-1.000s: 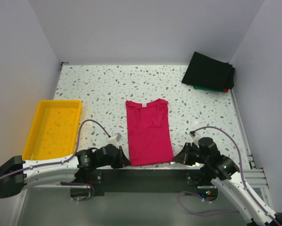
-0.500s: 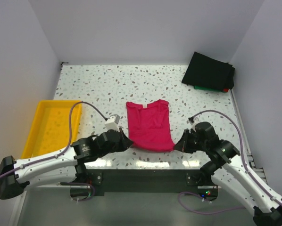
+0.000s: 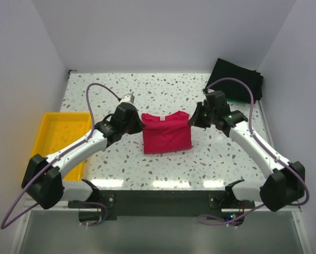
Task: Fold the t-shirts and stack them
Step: Fold the tshirt
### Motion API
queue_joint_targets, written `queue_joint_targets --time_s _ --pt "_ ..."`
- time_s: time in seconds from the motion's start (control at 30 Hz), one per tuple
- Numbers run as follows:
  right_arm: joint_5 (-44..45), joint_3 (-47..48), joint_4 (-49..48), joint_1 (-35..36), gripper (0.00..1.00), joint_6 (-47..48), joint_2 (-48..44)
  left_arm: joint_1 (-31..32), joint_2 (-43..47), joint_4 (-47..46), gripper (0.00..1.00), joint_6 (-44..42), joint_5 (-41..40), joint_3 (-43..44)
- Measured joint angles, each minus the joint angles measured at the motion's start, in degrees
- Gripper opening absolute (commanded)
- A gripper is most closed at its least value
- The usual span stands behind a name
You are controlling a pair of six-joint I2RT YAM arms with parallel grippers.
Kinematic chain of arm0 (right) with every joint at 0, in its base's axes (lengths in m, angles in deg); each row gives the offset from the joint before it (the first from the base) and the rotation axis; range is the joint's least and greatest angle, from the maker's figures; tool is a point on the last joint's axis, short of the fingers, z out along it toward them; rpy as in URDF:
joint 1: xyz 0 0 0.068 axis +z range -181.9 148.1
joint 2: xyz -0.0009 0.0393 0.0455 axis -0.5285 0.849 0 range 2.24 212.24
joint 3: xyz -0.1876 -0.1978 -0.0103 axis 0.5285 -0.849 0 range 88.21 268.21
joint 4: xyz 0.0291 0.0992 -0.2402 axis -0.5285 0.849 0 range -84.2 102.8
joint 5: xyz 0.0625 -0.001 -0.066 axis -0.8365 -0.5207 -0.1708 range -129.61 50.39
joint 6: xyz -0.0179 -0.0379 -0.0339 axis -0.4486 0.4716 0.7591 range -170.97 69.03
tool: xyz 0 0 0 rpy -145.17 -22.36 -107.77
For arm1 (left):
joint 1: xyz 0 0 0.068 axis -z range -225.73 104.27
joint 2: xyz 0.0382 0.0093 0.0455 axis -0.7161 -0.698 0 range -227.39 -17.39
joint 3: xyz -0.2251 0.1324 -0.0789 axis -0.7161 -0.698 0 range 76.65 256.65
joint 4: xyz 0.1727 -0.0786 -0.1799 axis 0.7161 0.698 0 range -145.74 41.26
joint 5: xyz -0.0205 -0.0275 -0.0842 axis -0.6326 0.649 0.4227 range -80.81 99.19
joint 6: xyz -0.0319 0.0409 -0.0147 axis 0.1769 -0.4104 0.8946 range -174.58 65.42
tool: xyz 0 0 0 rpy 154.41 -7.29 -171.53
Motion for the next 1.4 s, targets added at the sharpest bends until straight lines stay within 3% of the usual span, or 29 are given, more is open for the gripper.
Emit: queue_joint_targets --time_s 0.4,0.6,0.67,0.7,0.73,0.8,0.83,0.87,0.93,1.0,1.2,1.4 --pt "-3.87 25.46 -6.14 -9.14 0.0 2.23 33.53 -14.45 -26.43 -4.35 0.0 -2.1 10.78 19.43" --pt "-6.43 38.66 -7.43 -10.16 0.0 3.13 49.79 -18.62 -36.96 -5.64 0.0 -2.03 15.23 24.2" --pt "-7.06 42.73 -7.04 -10.14 0.21 3.63 54.01 -19.54 -39.43 -5.46 0.02 -2.03 16.46 25.81" --pt "-7.21 44.22 -6.8 -10.14 0.3 4.04 55.47 -19.89 -40.57 -5.11 0.06 -2.08 16.9 26.88" --pt "-7.19 45.0 -6.71 -10.19 0.45 4.2 56.28 -20.22 -41.46 -4.9 0.13 -2.1 17.29 28.02" --pt "-7.15 46.27 -5.92 -10.49 0.54 5.35 57.18 -20.79 -42.42 -4.48 0.23 -2.29 18.1 29.86" --pt "-7.08 46.8 -5.31 -10.69 0.59 6.05 57.18 -21.16 -42.49 -4.15 0.37 -2.45 18.25 30.49" --pt "-7.06 47.54 -4.59 -10.93 0.67 6.75 57.18 -21.55 -42.36 -3.96 0.43 -2.93 18.36 30.88" --pt "-6.75 49.18 -4.09 -11.54 0.72 8.66 57.07 -22.53 -41.59 -3.91 0.53 -3.43 18.23 31.02" --pt "-6.51 49.37 -3.78 -12.04 0.76 10.54 56.26 -23.34 -39.95 -3.91 0.56 -3.63 18.08 30.27" --pt "-9.18 41.13 -5.35 -12.96 0.76 14.03 49.64 -23.08 -32.46 -5.35 0.52 -3.13 18.38 25.24" --pt "-10.56 28.17 -9.64 -12.28 0.59 14.38 43.41 -15.56 -30.82 -7.23 0.24 -1.99 18.29 23.78"
